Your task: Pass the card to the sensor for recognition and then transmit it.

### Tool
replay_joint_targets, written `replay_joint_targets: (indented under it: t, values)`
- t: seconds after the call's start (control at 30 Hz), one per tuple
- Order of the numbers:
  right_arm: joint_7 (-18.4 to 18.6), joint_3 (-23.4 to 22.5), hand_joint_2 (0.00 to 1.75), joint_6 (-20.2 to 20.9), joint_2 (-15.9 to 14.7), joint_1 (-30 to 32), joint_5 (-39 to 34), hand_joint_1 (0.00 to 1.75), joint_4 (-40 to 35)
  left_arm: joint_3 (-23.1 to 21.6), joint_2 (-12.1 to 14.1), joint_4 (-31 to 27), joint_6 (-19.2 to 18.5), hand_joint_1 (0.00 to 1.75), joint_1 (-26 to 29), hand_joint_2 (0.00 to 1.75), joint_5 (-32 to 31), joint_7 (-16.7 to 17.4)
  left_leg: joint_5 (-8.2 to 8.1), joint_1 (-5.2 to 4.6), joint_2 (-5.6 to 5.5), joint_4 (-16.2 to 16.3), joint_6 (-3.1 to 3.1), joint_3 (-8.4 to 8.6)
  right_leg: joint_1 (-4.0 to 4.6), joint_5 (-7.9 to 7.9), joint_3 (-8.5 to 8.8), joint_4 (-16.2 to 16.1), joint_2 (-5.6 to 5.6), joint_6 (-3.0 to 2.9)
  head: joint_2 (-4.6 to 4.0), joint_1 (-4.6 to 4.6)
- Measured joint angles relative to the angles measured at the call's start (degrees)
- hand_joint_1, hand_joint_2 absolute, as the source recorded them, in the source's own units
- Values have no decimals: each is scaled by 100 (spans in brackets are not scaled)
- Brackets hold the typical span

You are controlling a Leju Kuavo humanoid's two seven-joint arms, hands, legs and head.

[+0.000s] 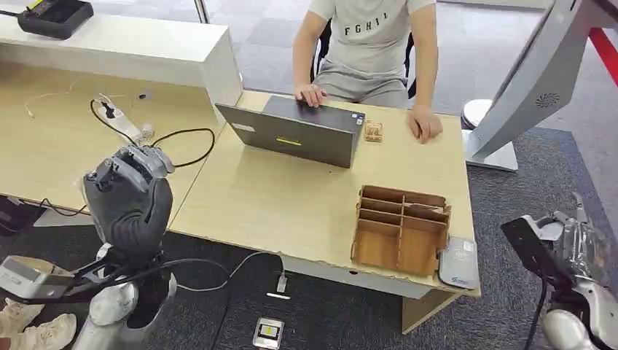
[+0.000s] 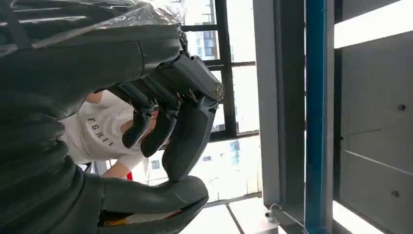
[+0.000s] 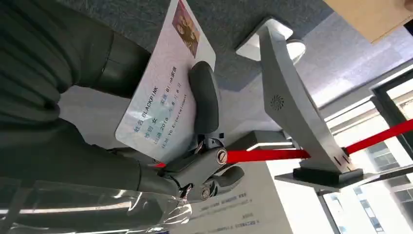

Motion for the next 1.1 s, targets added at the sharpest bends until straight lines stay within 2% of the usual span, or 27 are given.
replay_joint_targets:
  t: [0.43,0.7,1.1]
  values:
    - [-389,96,175,-157,400,186,-363,175,311,-11,0,2,-22,143,-19,175,-4,0,0,0,0,0,0,-1,0,-1,-2,0,0,1,0,0]
    - [-649,74,175,-417,546,252,-804,175,920,-24,0,0,-26,147,-17,175,-17,15,0,-1,0,0,0,1,0,-1,-2,0,0,1,0,-2]
    - [-979,61,175,-415,880,337,-1060,175,1576,-20,7,-26,30,145,8,175,-76,37,0,0,0,-1,0,-1,1,-1,-1,0,0,1,0,0]
